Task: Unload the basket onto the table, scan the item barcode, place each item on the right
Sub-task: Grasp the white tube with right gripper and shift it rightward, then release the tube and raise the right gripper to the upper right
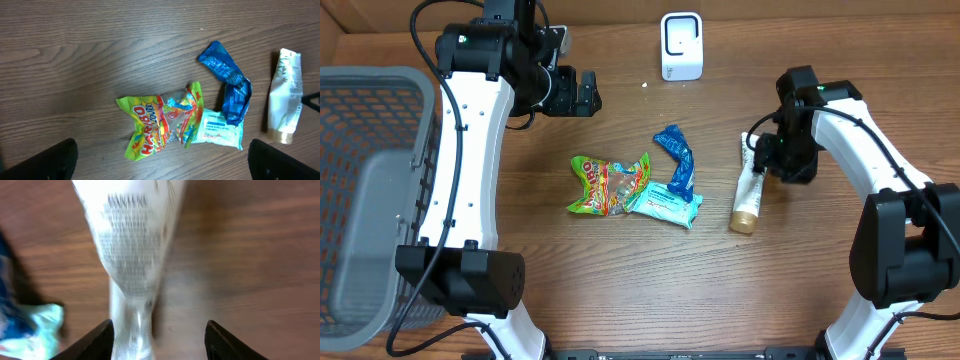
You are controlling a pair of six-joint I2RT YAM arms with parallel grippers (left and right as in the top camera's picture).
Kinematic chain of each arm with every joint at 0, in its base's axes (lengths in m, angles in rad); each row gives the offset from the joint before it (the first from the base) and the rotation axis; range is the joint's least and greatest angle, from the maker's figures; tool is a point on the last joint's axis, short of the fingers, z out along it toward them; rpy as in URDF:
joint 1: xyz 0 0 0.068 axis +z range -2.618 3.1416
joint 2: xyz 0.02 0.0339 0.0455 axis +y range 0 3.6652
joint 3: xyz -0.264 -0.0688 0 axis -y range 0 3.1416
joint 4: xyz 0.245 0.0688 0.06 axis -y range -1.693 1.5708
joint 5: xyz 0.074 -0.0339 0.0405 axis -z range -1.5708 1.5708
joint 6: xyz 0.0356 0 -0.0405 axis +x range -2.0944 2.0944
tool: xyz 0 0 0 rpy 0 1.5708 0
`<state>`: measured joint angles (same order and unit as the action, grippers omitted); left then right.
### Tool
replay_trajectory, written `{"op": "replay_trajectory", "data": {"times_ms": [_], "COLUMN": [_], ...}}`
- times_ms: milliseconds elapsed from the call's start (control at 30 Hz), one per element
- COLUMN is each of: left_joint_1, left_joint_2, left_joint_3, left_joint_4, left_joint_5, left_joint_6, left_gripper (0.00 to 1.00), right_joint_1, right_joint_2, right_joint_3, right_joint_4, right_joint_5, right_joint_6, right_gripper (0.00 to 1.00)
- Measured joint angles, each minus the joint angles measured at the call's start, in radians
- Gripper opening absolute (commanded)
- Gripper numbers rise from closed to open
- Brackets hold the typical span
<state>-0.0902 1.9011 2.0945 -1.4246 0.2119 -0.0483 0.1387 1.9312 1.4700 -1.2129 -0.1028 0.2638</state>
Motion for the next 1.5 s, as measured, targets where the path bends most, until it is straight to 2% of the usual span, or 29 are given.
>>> {"op": "replay_trajectory", "data": {"times_ms": [67, 233, 633, 800, 1133, 1500], "left_joint_1": [0.0, 0.0, 0.0, 0.0, 0.0, 0.0], "left_joint_2": [0.0, 0.0, 0.0, 0.0, 0.0, 0.0], "left_joint_3": [0.0, 0.0, 0.0, 0.0, 0.0, 0.0], "left_joint_4": [0.0, 0.0, 0.0, 0.0, 0.0, 0.0], "left_joint_5": [0.0, 0.0, 0.0, 0.0, 0.0, 0.0], "left_joint_6": [0.0, 0.0, 0.0, 0.0, 0.0, 0.0], "left_gripper": [1.0, 1.0, 1.0, 1.0, 1.0, 1.0], "right_joint_1": [-0.002, -0.009, -0.008, 0.015, 0.164, 0.111], "right_joint_2": [0.0, 0.0, 0.0, 0.0, 0.0, 0.0], "right_joint_3": [0.0, 0.0, -0.13, -0.155, -0.156, -0.079], "right_joint_4": [-0.036, -0.086, -0.047, -0.028, 0.079, 0.071], "right_joint_5": [0.018, 0.04, 0.032, -0.024, -0.084, -0.126], "right_joint_6": [-0.005, 0.006, 0.044, 0.05, 0.05, 0.026], "right_gripper": [0.53, 0.51, 0.44, 0.45, 0.45, 0.46]}}
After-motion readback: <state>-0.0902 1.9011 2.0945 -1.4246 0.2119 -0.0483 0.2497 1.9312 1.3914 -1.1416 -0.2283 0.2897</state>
